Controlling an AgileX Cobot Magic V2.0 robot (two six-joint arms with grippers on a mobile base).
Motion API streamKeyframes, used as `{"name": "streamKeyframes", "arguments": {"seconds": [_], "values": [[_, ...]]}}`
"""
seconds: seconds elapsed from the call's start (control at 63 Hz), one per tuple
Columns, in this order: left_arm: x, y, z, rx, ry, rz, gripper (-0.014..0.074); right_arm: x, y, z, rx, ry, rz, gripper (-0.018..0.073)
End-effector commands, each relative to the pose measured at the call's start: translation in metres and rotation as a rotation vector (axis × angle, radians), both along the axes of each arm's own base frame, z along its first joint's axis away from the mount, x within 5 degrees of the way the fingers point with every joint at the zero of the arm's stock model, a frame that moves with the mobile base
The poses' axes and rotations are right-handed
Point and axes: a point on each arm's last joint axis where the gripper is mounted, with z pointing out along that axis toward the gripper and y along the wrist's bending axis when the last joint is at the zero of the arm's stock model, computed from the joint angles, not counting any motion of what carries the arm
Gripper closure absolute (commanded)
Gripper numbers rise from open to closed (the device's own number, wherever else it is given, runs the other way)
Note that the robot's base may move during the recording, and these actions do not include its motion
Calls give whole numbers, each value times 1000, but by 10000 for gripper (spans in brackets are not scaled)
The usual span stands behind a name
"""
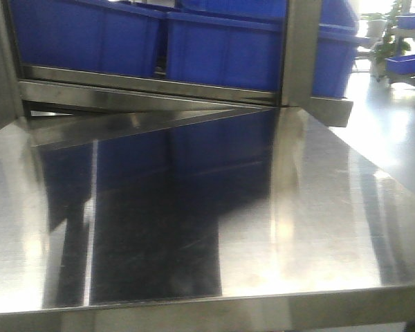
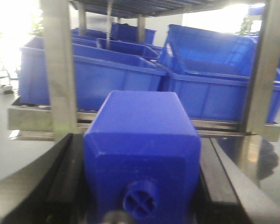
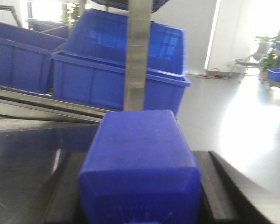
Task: Pick and sort blue part to right shelf
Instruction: 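Drive the base away from the table holding both blue parts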
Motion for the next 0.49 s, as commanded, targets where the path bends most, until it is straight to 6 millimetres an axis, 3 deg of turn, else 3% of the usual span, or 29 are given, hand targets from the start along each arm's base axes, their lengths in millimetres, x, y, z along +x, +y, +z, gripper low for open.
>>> {"name": "streamKeyframes", "arguments": {"seconds": [0.0,0.476], "values": [[-2,2,17,-17,-107,15,187,-2,0,17,7,-111,-5,125],[-2,2,17,-17,-107,15,187,-2,0,17,7,-111,-5,125]]}}
